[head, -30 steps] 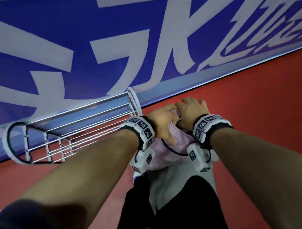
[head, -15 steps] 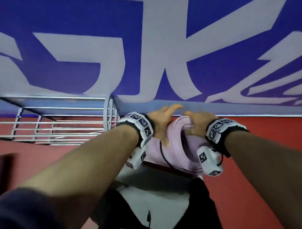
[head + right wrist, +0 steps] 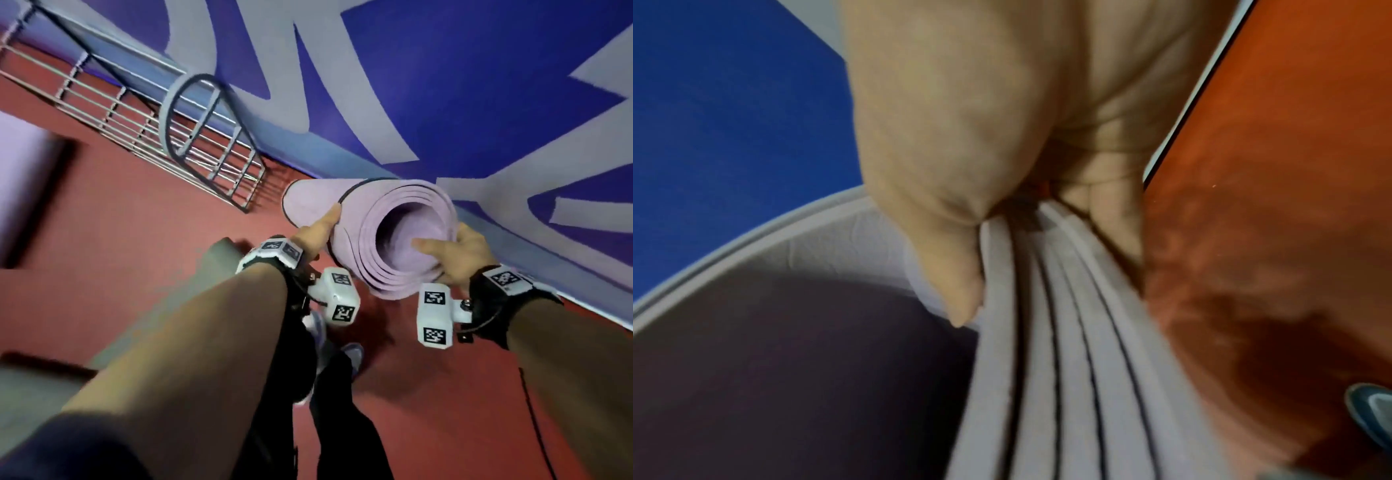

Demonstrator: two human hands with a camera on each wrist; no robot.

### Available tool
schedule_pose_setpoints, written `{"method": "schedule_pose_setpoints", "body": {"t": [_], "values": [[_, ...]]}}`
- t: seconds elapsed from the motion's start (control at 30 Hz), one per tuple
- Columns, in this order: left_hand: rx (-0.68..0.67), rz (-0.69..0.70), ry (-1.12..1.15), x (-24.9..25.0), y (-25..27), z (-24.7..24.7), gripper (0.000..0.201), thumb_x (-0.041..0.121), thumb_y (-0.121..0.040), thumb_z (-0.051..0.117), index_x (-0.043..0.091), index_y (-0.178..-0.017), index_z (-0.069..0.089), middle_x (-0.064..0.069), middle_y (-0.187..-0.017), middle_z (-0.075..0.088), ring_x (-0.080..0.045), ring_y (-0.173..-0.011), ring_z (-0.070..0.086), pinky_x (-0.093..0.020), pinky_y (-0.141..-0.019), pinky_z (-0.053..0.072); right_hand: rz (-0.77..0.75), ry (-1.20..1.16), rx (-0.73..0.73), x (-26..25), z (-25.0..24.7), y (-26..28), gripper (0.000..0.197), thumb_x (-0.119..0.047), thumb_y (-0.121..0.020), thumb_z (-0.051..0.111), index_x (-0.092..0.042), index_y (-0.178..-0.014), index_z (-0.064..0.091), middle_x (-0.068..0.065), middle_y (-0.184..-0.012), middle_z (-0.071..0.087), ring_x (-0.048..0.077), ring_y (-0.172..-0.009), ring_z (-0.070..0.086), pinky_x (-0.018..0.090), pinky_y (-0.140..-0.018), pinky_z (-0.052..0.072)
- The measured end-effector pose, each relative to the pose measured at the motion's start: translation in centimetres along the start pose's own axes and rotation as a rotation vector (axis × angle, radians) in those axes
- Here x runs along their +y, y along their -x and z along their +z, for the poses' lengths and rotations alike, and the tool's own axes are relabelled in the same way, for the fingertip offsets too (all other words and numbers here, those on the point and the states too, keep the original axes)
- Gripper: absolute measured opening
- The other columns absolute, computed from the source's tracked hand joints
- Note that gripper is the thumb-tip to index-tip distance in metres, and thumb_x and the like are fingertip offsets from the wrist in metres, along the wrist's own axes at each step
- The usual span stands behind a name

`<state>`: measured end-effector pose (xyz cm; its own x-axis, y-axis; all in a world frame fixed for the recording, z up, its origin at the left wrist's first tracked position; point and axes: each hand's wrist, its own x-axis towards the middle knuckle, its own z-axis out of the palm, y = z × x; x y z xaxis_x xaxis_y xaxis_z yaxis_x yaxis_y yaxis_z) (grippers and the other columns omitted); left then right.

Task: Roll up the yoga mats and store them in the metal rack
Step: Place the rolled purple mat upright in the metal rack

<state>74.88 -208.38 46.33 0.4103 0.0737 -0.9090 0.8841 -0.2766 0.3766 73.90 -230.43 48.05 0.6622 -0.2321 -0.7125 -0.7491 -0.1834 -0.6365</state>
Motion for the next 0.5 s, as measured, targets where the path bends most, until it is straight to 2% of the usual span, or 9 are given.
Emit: {"method": "schedule_pose_setpoints", "body": {"t": [0.07, 0.13, 0.2, 0.23, 0.27, 0.33, 0.37, 0.43, 0.5], "values": [[-0.008, -0.016, 0.351, -0.9, -1.0, 0.8, 0.117, 0.097, -0.054, 0.048, 0.024, -0.144, 0.043, -0.008, -0.14, 0.053, -0.032, -0.113, 0.059, -0.045, -0.093, 0.049, -0.009, -0.027, -0.086, -0.2, 0.1, -0.9, 0.032, -0.001, -0.081, 0.074, -0.02, -0.102, 0.06, 0.007, -0.083, 0.067, 0.021, -0.052, 0.064, 0.029, -0.038, 0.052], [-0.013, 0.032, 0.682, -1.4, -1.5, 1.0, 0.091, 0.09, -0.069, 0.047, 0.028, -0.137, 0.051, -0.008, -0.131, 0.062, -0.031, -0.116, 0.061, -0.052, -0.101, 0.047, 0.004, -0.033, -0.16, -0.1, 0.7, -2.0, 0.035, 0.0, -0.08, 0.074, -0.026, -0.099, 0.06, 0.009, -0.096, 0.071, 0.025, -0.069, 0.07, 0.047, -0.057, 0.059], [-0.041, 0.075, 0.817, -1.2, -2.6, 1.0, 0.059, 0.074, -0.087, 0.042, 0.032, -0.124, 0.06, -0.002, -0.11, 0.072, -0.024, -0.103, 0.069, -0.046, -0.093, 0.053, 0.021, -0.009, -0.206, 0.3, 1.5, -3.3, 0.04, -0.001, -0.078, 0.077, -0.029, -0.1, 0.06, 0.01, -0.105, 0.071, 0.034, -0.087, 0.07, 0.06, -0.075, 0.056], [-0.061, 0.096, 0.821, -1.2, -3.4, 0.9, 0.049, 0.066, -0.091, 0.045, 0.03, -0.117, 0.065, 0.001, -0.104, 0.075, -0.019, -0.097, 0.072, -0.04, -0.088, 0.055, 0.031, 0.009, -0.216, 0.7, 2.0, -4.1, 0.042, -0.002, -0.076, 0.078, -0.03, -0.103, 0.06, 0.01, -0.107, 0.072, 0.034, -0.093, 0.07, 0.06, -0.08, 0.055], [-0.048, 0.11, 0.817, -1.1, -4.7, 0.9, 0.042, 0.058, -0.094, 0.049, 0.026, -0.114, 0.068, 0.002, -0.105, 0.075, -0.017, -0.097, 0.071, -0.038, -0.091, 0.054, 0.045, 0.03, -0.229, 1.0, 2.3, -5.7, 0.045, -0.003, -0.075, 0.08, -0.03, -0.106, 0.06, 0.008, -0.108, 0.072, 0.034, -0.096, 0.07, 0.058, -0.083, 0.056], [-0.025, 0.135, 0.763, -1.0, -6.2, 0.7, 0.04, 0.044, -0.096, 0.054, 0.018, -0.124, 0.066, -0.003, -0.12, 0.07, -0.02, -0.114, 0.064, -0.041, -0.107, 0.044, 0.095, 0.097, -0.324, 1.1, 2.2, -7.6, 0.051, -0.006, -0.076, 0.08, -0.03, -0.115, 0.057, 0.006, -0.114, 0.071, 0.031, -0.098, 0.07, 0.053, -0.084, 0.056], [-0.024, 0.113, 0.757, -1.1, -7.2, 0.8, 0.042, 0.042, -0.095, 0.056, 0.015, -0.126, 0.065, -0.006, -0.123, 0.069, -0.023, -0.116, 0.062, -0.041, -0.108, 0.043, 0.131, 0.192, -0.4, 0.9, 1.9, -9.0, 0.058, -0.009, -0.078, 0.08, -0.032, -0.123, 0.051, 0.003, -0.118, 0.068, 0.029, -0.101, 0.069, 0.051, -0.087, 0.055], [-0.034, -0.003, 0.798, -2.5, -8.7, 1.2, 0.048, 0.048, -0.085, 0.066, 0.014, -0.12, 0.068, -0.01, -0.12, 0.069, -0.027, -0.104, 0.067, -0.038, -0.094, 0.053, 0.195, 0.521, -0.585, 0.2, 0.8, -11.6, 0.073, -0.014, -0.077, 0.081, -0.033, -0.135, 0.041, -0.002, -0.124, 0.062, 0.02, -0.105, 0.065, 0.042, -0.092, 0.052], [0.048, -0.109, 0.803, -3.6, -9.8, 1.7, 0.057, 0.049, -0.077, 0.074, 0.012, -0.119, 0.063, -0.008, -0.118, 0.065, -0.021, -0.086, 0.067, -0.028, -0.066, 0.057, 0.187, 0.806, -0.665, -1.1, 0.2, -14.9, 0.059, -0.003, -0.083, 0.07, -0.021, -0.136, 0.048, 0.005, -0.118, 0.064, 0.015, -0.087, 0.062, 0.029, -0.075, 0.051]]}}
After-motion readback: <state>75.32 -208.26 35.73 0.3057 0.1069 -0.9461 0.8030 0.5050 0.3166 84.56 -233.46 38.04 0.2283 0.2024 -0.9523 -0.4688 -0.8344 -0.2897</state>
